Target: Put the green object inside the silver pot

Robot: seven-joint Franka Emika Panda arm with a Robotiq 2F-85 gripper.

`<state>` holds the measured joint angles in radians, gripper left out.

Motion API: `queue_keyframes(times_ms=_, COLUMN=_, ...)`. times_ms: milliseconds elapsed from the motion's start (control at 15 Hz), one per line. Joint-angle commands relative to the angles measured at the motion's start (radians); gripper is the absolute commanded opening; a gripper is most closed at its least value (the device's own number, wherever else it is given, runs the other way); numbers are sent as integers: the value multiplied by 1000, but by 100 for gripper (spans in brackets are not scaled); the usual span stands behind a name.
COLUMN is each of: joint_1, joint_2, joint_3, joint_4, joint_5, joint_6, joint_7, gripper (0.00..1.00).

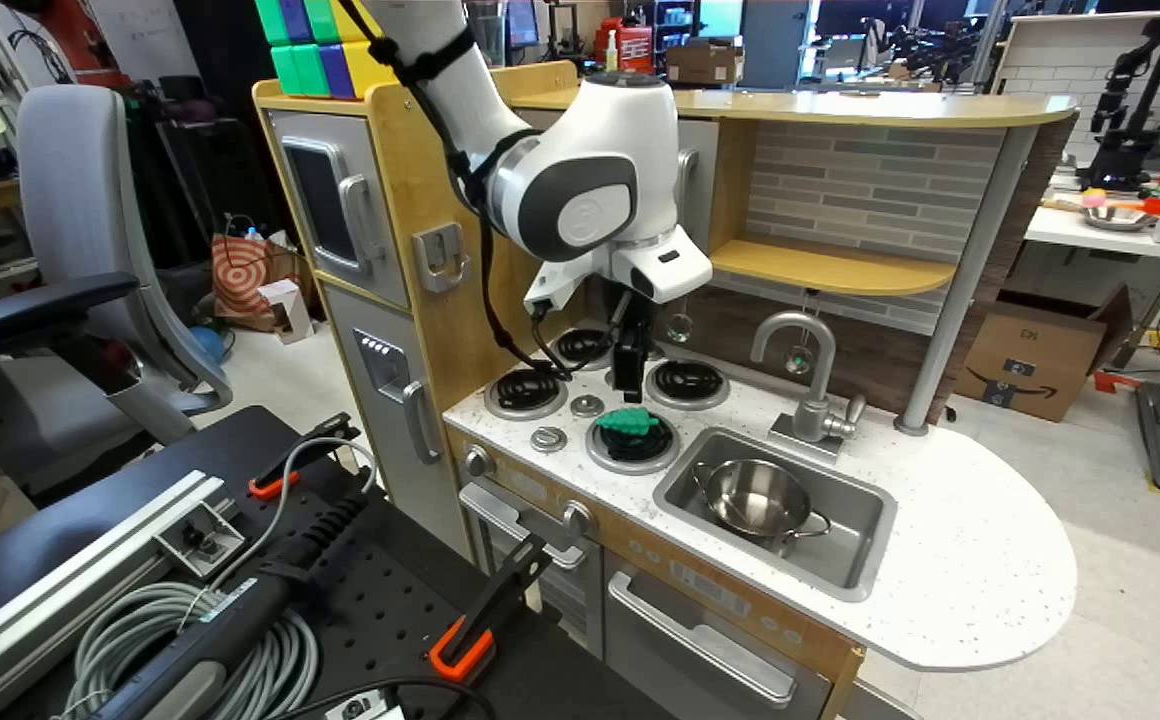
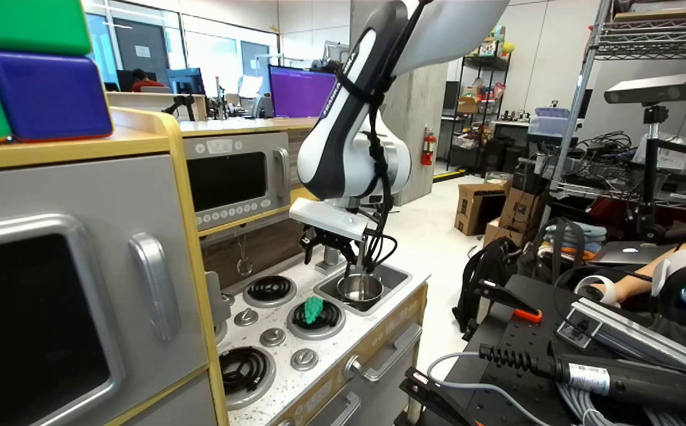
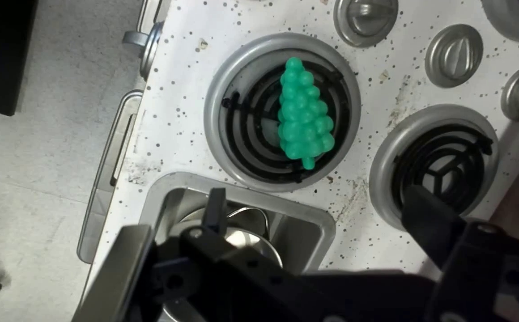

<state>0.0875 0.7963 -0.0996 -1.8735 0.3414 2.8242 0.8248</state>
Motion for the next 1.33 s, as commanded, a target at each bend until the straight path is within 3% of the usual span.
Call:
queue_keyframes(times_ms=0, joint_1=13, joint_2=93, joint_3=-16, joint_4=109, joint_5=-18, joint_6=-8, joint_7=16, gripper=100)
queue_keyframes(times_ms=400, joint_1=16, joint_2=164, joint_3=-22, joint_4=192, joint_5=-38, joint_6=-82, joint_7=7, gripper=100)
queue_keyframes(times_ms=667, joint_1=25, joint_2=202, joint_3=-34, joint_4=246, joint_5=-83, joint_6=-189, joint_7=11, gripper=100)
queue_keyframes(times_ms=1000, joint_1=30, joint_2=249, joint_3=-28, joint_4=308, joint_5=-119, joint_6=-150, joint_7=2, gripper=100)
queue_keyframes(times_ms=1267, joint_1=35, joint_2=289, joint_3=-34, joint_4=358, joint_5=-134, joint_6=-190, joint_7=15, gripper=100)
